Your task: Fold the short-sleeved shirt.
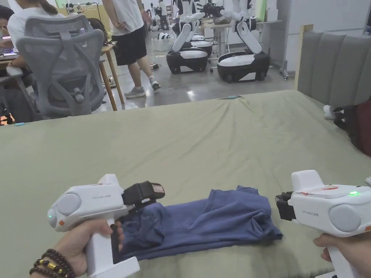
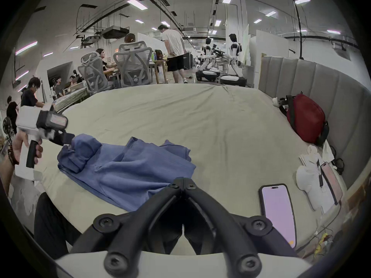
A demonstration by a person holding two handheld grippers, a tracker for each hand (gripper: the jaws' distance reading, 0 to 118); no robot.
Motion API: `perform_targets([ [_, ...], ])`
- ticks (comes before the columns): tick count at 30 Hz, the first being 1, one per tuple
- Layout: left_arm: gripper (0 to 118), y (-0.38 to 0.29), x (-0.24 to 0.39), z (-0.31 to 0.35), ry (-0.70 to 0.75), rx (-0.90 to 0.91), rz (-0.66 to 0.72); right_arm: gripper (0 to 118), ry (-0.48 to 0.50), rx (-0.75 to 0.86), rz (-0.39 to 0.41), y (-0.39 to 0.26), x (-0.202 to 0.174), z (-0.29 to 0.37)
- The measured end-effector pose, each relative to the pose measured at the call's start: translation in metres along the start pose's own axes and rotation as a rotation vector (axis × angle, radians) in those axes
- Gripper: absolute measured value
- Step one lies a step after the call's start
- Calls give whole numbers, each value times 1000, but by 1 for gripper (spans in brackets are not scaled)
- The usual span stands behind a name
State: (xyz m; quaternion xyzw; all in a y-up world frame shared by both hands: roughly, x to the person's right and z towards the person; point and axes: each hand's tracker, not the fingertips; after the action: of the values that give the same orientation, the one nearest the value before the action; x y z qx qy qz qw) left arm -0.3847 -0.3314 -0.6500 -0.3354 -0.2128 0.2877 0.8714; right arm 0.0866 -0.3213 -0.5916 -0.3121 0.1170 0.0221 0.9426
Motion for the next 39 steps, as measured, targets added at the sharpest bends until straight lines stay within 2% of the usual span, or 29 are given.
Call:
perform_targets([
  [1,110,3,-3,11,12,11,-11,0,1,1,-3,-1,-1,-1],
  [2,98,3,5,24,17,18,-13,0,5,3,-5,-1,-3,-3],
  [3,76,3,-2,33,14,21,-18,0,12,4,-7,-2,-4,-5],
  [4,34,1,-10,39,13,28,-19,0,19,3,-9,-3,-6,-6],
  [5,6,-1,-17,43,21,34,-20,0,27,2,-10,-3,-7,-8],
  [6,0,-6,-14,45,65,38,-16,0,33,1,-9,-3,-9,-9],
  [8,0,-15,-27,44,131,28,6,0,43,-4,-4,-4,-13,-12],
  [11,0,-26,-33,29,90,-24,51,0,52,-7,-4,-5,-14,-13],
  [15,0,-33,-42,-20,107,-125,36,0,53,-18,-7,-7,-13,-12],
  [22,0,-52,10,-99,-49,-217,55,0,24,-24,-19,-9,0,-6],
  [25,0,-59,22,-124,71,-221,-34,0,12,-29,-25,-12,5,-4],
  [27,0,-51,16,-119,30,-227,23,0,10,-30,-28,-13,8,-2],
  [29,0,-45,16,-105,27,-232,16,0,3,-34,-22,-12,8,-3],
  [31,0,-36,17,-80,19,-167,-31,0,-2,-31,-14,-10,6,-4],
  [34,0,-22,5,-36,-25,-65,30,0,7,-16,-11,-2,-3,-7],
  [39,0,-7,-19,30,65,25,28,0,58,14,13,10,-25,-11],
])
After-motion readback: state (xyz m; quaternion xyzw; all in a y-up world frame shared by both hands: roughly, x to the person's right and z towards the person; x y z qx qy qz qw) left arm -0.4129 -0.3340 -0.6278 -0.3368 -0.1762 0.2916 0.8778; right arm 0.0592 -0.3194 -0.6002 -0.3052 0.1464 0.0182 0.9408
